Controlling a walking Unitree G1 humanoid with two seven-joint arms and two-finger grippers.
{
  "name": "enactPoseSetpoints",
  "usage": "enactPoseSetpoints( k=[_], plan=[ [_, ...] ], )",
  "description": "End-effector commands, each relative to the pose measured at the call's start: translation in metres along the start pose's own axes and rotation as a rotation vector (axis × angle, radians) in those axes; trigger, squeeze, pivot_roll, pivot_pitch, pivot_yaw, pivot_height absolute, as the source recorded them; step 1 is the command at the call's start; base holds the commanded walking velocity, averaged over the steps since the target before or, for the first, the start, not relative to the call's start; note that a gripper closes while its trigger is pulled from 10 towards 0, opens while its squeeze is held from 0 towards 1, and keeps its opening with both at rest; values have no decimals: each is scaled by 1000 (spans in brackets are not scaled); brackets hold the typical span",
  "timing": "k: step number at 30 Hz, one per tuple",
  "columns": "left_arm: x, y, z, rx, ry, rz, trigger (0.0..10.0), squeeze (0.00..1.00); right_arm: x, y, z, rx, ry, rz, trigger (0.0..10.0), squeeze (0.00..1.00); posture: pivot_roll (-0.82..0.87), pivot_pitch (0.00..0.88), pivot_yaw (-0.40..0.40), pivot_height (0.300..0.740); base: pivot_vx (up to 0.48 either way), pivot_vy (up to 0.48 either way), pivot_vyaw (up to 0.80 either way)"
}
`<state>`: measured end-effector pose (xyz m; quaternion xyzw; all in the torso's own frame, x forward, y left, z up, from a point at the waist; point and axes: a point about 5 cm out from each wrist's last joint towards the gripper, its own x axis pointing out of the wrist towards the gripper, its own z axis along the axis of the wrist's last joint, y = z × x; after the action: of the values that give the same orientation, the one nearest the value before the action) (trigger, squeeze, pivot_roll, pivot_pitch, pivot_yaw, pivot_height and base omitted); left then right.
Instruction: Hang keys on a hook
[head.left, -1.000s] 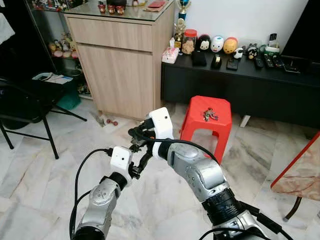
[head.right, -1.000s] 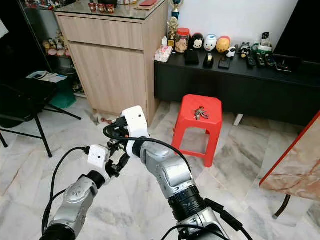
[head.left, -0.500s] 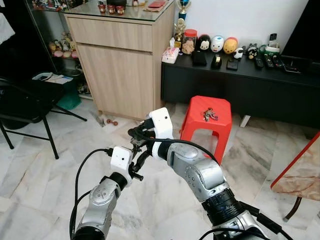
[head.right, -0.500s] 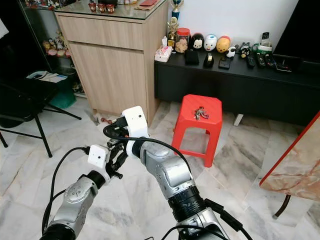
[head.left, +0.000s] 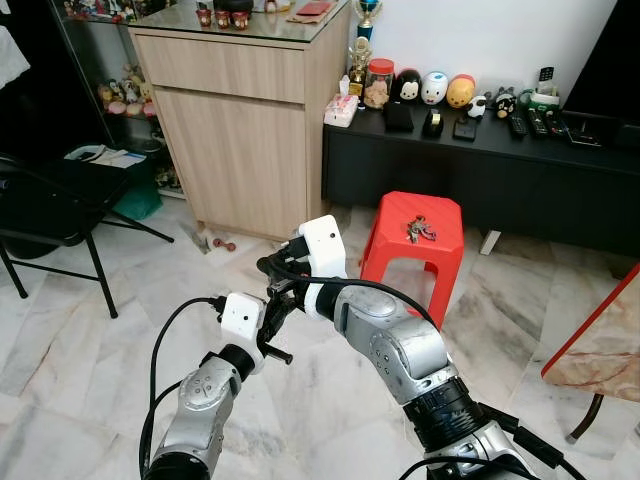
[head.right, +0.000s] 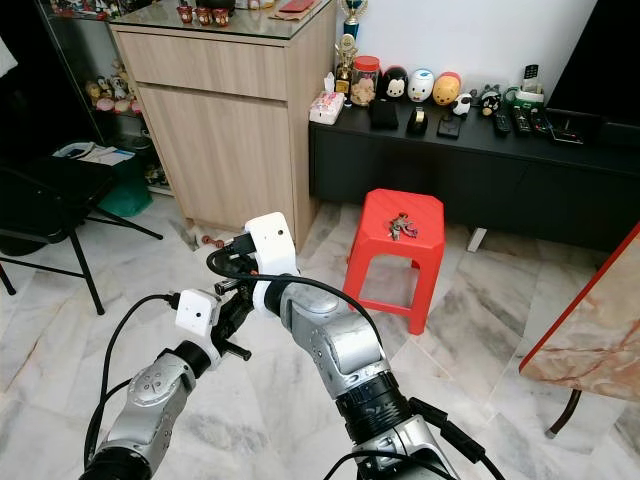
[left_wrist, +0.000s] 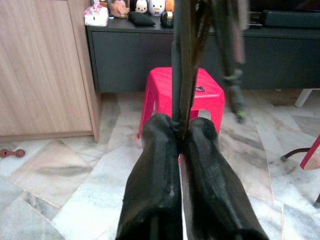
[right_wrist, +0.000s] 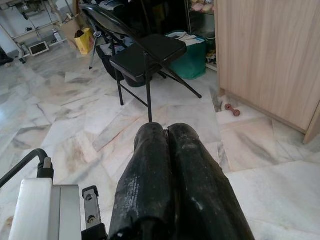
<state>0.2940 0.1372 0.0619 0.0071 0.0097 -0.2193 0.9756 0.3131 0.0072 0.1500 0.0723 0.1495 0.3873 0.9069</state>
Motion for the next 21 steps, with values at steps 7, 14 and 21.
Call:
enactPoseSetpoints(
  k=[7,14,21],
  plan=[
    [4,0,3,7,-8,-15,0,0,9,25,6,45,-37,67,10000,0,-67,0,-48,740,0,0,0],
    [-1,4,-3,25,32,-17,0,0,5,8,3,-62,-5,3,10000,0,-67,0,-48,740,0,0,0],
    [-12,13,-11,46,87,-7,0,0,-4,-15,-15,-192,92,-60,10000,0,-66,0,-47,740,0,0,0]
  ],
)
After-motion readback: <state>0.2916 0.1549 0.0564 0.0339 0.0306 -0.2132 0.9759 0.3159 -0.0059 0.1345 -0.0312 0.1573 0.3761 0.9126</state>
